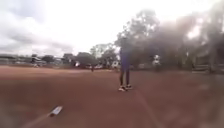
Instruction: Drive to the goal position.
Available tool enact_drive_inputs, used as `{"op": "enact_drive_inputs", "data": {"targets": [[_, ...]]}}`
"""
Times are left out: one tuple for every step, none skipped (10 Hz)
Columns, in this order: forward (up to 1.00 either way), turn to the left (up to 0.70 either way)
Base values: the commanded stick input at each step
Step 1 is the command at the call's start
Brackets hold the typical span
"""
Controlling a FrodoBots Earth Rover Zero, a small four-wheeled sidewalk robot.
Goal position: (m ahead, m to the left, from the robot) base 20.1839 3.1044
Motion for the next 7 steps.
{"op": "enact_drive_inputs", "data": {"targets": [[0.85,0.0],[0.85,0.0],[0.85,0.0],[0.85,0.0],[0.85,0.0],[0.85,0.0],[0.85,0.0]]}}
